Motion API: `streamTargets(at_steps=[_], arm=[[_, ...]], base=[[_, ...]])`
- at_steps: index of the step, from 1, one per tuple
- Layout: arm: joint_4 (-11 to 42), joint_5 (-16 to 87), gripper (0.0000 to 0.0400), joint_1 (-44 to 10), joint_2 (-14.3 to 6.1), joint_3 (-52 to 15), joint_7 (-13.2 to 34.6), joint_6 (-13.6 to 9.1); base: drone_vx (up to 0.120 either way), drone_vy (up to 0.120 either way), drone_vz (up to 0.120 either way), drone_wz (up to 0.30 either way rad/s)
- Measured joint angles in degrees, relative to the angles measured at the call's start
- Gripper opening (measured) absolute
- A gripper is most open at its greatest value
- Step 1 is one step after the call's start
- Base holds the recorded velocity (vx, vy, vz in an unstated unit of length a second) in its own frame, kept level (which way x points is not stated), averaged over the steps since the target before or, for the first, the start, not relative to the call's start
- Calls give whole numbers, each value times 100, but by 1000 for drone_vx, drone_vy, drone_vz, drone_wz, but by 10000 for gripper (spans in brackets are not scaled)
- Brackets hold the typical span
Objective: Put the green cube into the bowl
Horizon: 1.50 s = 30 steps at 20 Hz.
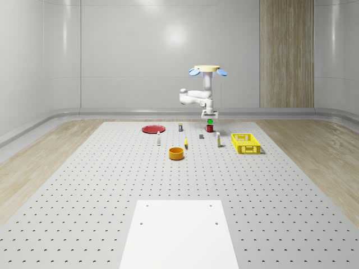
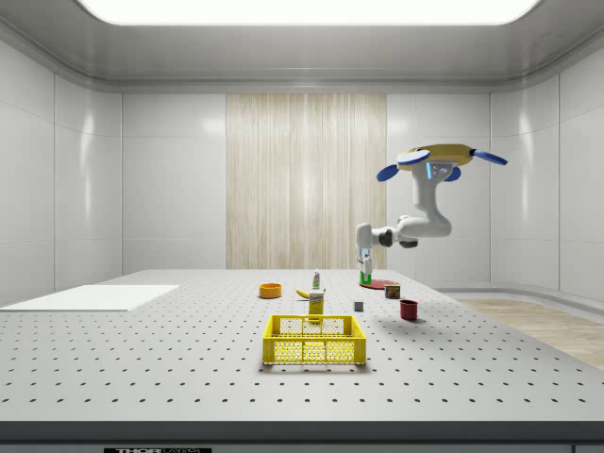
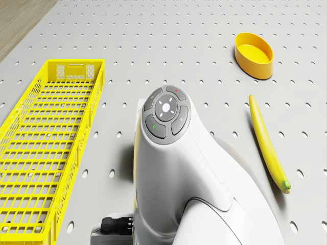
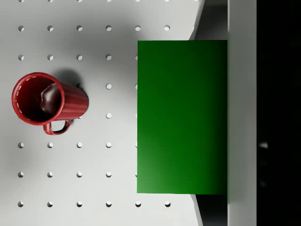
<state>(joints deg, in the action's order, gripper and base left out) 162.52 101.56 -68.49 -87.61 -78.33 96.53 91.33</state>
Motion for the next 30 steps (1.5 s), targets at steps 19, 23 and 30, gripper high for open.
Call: streamTargets(at_steps=[19, 23, 30], arm=[[-5, -49, 250, -26, -121, -14, 19, 113], [-6, -57, 250, -31, -142, -16, 22, 132], [-7, -70, 250, -37, -174, -19, 27, 162]], base=[[120, -120, 0, 0], [120, -120, 0, 0], [120, -120, 0, 0]])
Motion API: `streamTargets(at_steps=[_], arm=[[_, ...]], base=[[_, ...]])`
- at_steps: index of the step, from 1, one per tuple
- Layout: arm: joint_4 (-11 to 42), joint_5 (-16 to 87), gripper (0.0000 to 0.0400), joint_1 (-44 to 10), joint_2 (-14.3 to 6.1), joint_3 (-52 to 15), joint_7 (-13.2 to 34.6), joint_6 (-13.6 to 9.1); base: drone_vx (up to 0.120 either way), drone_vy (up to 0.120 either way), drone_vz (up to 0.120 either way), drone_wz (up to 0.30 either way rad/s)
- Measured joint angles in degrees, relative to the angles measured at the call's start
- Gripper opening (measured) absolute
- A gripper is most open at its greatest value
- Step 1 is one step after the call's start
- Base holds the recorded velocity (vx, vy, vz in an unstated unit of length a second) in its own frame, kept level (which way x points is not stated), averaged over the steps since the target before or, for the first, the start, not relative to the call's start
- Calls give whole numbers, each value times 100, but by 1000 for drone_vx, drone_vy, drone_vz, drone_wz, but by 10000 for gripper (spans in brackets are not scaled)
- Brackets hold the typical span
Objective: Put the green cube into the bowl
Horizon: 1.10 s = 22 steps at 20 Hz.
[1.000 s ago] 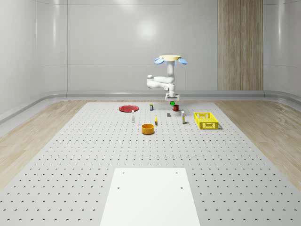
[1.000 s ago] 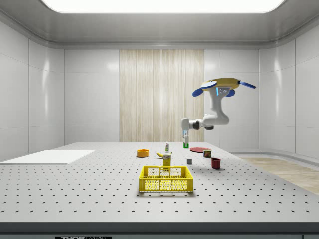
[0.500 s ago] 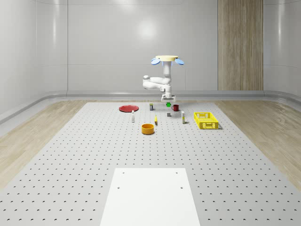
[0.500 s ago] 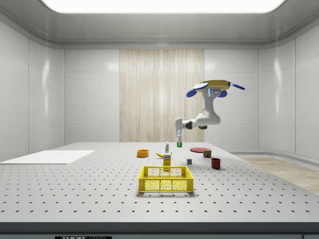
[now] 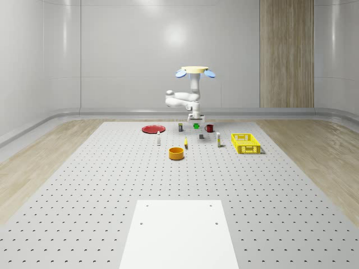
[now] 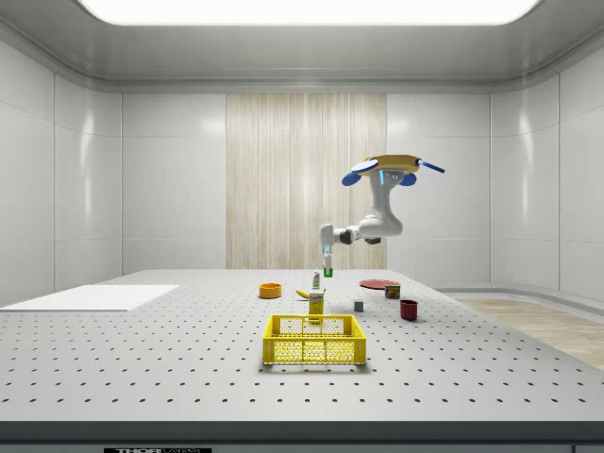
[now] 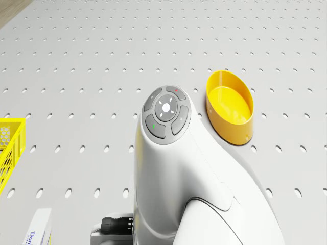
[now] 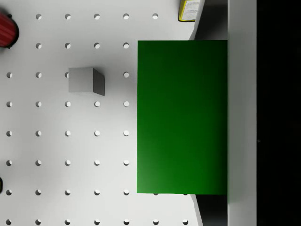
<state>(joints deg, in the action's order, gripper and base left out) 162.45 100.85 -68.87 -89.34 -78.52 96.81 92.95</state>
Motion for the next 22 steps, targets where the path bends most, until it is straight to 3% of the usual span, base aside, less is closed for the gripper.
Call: streamTargets(at_steps=[22], arm=[[-3, -30, 250, -16, -75, -8, 11, 70]], base=[[120, -120, 0, 0]])
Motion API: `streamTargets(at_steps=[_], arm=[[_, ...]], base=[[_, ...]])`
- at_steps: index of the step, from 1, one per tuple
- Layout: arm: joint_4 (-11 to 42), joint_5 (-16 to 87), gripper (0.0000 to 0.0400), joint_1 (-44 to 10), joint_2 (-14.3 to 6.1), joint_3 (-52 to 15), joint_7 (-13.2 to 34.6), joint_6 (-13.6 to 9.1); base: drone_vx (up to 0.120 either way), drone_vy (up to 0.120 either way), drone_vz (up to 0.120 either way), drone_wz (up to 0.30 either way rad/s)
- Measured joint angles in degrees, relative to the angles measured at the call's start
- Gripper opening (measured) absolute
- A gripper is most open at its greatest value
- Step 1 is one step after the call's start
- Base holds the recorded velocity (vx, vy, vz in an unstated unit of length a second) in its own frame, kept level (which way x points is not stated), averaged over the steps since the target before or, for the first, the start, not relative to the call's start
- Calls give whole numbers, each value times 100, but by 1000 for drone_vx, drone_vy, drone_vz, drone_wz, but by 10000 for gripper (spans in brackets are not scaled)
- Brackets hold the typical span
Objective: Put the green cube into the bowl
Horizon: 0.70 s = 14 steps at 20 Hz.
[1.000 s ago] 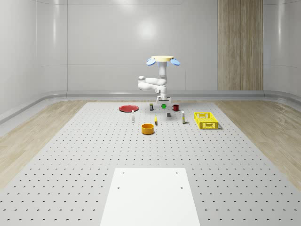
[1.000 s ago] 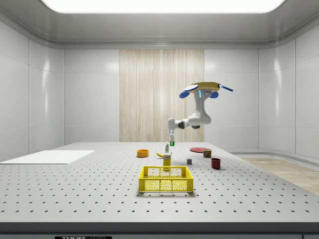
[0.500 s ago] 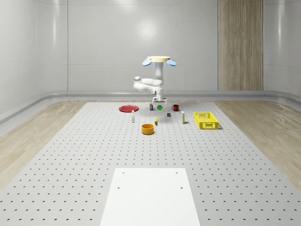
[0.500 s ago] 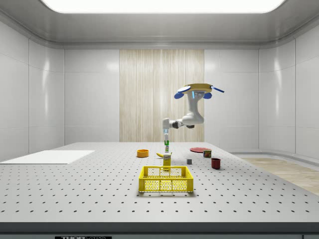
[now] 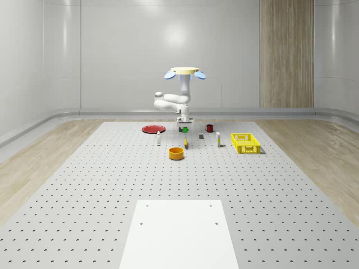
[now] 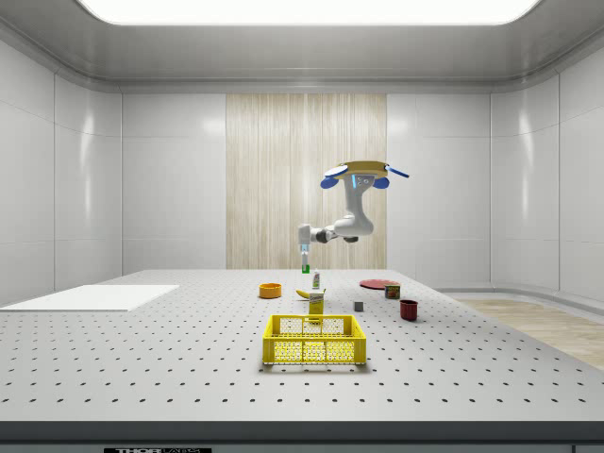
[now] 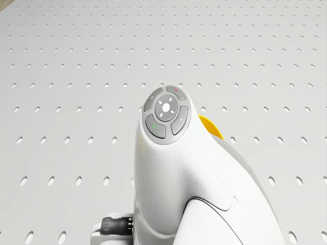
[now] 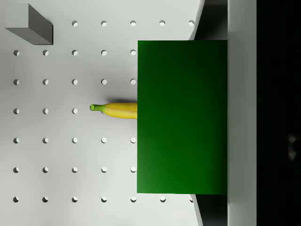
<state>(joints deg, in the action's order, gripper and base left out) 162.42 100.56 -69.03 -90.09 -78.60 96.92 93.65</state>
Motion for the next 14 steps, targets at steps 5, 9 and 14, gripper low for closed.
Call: streamTargets(at_steps=[5, 9, 14], arm=[[0, -5, 250, -3, -12, -1, 2, 12], [-1, -9, 250, -5, -21, -2, 3, 20], [-1, -13, 250, -7, -31, -3, 5, 29]], base=[[120, -120, 0, 0], [120, -120, 0, 0], [120, -120, 0, 0]])
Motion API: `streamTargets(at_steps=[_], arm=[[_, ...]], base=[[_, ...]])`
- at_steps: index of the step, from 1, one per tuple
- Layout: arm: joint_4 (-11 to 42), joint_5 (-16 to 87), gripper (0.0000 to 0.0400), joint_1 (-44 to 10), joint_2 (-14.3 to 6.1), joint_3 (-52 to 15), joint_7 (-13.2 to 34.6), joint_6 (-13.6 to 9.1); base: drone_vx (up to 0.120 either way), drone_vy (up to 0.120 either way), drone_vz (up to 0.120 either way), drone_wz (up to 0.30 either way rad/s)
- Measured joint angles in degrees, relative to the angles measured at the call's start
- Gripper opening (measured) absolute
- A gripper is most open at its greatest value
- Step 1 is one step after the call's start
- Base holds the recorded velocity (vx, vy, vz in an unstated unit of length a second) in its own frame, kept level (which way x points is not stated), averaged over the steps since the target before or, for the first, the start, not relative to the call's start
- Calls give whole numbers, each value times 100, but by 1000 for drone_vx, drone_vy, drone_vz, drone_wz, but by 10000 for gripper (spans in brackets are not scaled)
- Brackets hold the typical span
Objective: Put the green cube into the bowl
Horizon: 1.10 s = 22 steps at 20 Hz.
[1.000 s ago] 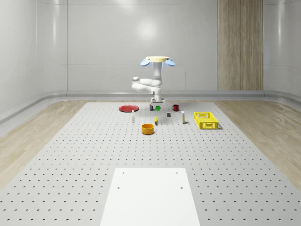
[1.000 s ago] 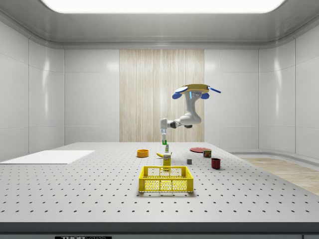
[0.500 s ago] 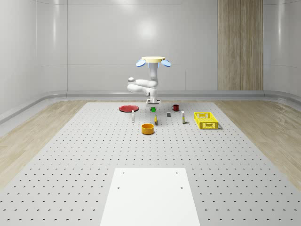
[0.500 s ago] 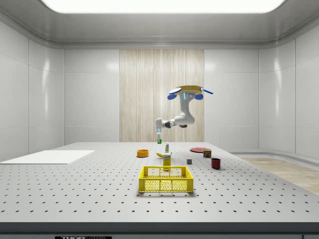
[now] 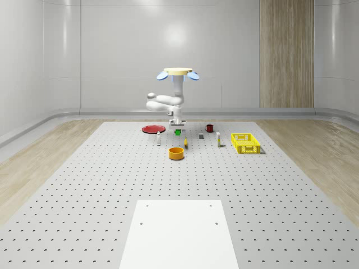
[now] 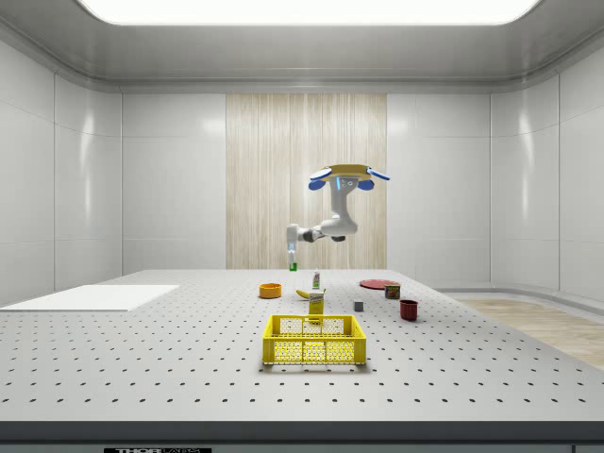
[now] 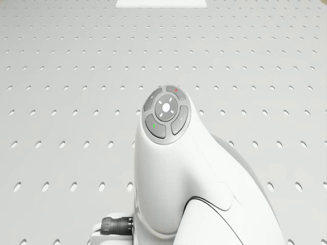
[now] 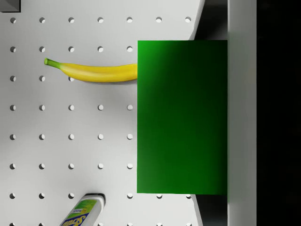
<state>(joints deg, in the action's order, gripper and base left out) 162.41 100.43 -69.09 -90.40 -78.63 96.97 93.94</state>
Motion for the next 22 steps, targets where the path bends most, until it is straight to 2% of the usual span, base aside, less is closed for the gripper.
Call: streamTargets(at_steps=[4, 9, 12, 15, 20, 22], arm=[[0, -3, 250, -2, -7, -1, 1, 7], [-1, -6, 250, -3, -15, -2, 2, 14], [-1, -8, 250, -4, -20, -2, 3, 18], [-1, -9, 250, -5, -24, -2, 4, 22], [-1, -12, 250, -6, -30, -3, 4, 28], [-1, -13, 250, -7, -32, -3, 5, 30]], base=[[120, -120, 0, 0], [120, 0, 0, 0], [120, 107, 0, 0], [120, 0, 0, 0], [120, 0, -96, 0], [120, 0, 0, 0]])
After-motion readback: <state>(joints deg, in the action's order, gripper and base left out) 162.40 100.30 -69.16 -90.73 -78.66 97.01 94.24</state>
